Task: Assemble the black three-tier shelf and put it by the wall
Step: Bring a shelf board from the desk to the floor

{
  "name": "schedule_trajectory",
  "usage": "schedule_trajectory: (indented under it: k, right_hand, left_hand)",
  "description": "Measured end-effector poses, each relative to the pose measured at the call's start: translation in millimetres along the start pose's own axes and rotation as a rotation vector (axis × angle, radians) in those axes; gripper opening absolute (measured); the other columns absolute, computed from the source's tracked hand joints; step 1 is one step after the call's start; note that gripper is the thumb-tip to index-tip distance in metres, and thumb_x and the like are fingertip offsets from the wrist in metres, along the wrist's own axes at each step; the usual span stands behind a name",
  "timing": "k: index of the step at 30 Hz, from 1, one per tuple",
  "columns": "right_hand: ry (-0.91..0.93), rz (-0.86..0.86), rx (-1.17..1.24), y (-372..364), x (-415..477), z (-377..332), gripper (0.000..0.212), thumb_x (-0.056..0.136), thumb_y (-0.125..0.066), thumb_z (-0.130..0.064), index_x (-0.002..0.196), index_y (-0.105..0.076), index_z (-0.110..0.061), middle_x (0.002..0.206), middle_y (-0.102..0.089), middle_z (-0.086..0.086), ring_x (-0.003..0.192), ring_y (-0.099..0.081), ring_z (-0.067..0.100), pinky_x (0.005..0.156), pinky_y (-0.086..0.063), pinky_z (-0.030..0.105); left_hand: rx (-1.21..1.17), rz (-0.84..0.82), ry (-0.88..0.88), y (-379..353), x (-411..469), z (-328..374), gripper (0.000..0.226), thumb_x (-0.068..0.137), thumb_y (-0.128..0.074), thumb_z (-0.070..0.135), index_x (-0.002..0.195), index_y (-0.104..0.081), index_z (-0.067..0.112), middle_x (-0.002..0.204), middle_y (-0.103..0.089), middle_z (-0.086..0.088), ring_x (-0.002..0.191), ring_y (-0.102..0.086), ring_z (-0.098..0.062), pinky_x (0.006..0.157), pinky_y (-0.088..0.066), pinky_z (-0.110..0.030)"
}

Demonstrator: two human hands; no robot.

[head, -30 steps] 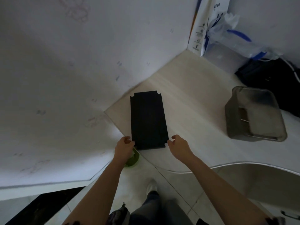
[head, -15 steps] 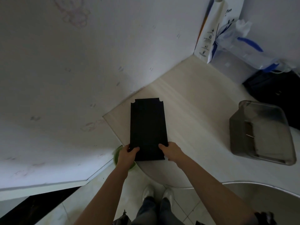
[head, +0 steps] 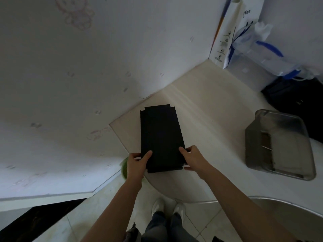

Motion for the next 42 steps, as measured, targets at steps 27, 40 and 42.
schedule_trajectory:
  k: [27, 40, 42]
  right_hand:
    - [0.238, 0.388, 0.325, 115, -88, 56, 0.036, 0.091, -0.067, -0.035, 0.114, -0.048, -0.014, 0.106, -0.060, 0.000, 0.089, -0.067, 0.018, 0.070, -0.059, 0.030]
    - [0.212, 0.751, 0.715, 73, -181, 140, 0.024, 0.088, -0.071, -0.021, 0.103, -0.054, -0.015, 0.104, -0.067, 0.007, 0.080, -0.072, 0.012, 0.062, -0.057, 0.024]
    - [0.210, 0.806, 0.768, 60, -197, 153, 0.024, 0.089, -0.070, -0.019, 0.104, -0.054, -0.012, 0.104, -0.067, 0.008, 0.079, -0.072, 0.013, 0.062, -0.057, 0.022]
  left_hand:
    - [-0.006, -0.558, -0.149, -94, -63, 35, 0.070, 0.065, -0.082, 0.033, 0.129, -0.056, 0.030, 0.107, -0.074, 0.009, 0.098, -0.074, -0.016, 0.077, -0.062, -0.029]
    - [0.372, -0.900, -0.499, -106, -105, 33, 0.045, 0.084, -0.080, 0.017, 0.110, -0.062, 0.048, 0.101, -0.072, 0.031, 0.099, -0.068, 0.007, 0.071, -0.052, -0.007]
    - [0.397, -0.969, -0.505, -107, -112, 26, 0.046, 0.084, -0.079, 0.014, 0.113, -0.061, 0.045, 0.103, -0.073, 0.029, 0.099, -0.069, 0.005, 0.073, -0.053, -0.008]
Point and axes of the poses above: each hand's wrist, its own x-axis towards the middle knuckle, its own y-axis out of the back of the hand, z = x × y, the point moved 6 cm from there along x, towards the middle knuckle
